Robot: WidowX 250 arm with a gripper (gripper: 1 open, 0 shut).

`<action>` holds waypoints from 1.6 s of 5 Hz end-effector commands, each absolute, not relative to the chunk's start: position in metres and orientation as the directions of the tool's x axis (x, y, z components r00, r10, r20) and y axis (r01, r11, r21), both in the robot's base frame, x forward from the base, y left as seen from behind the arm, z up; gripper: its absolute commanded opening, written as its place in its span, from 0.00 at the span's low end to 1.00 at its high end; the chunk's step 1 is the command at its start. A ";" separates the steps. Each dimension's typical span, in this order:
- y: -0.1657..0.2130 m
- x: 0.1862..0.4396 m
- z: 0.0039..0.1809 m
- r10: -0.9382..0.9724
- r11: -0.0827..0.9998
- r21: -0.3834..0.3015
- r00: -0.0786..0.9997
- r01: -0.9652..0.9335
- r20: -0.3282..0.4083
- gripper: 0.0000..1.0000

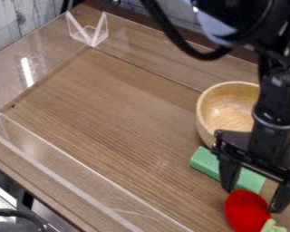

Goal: Move the red object to the left side of the table

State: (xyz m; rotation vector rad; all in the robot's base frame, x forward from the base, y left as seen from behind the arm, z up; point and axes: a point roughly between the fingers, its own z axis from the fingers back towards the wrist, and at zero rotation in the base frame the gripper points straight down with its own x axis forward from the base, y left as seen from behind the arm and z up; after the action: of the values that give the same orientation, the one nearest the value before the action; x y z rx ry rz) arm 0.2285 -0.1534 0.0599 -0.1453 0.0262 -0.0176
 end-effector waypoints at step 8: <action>-0.150 0.219 0.036 0.066 0.971 -0.234 0.995 -0.046 0.078 1.00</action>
State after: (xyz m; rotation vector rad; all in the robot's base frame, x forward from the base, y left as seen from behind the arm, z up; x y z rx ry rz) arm 0.2119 -0.1458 0.0260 -0.2105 -0.0463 0.0597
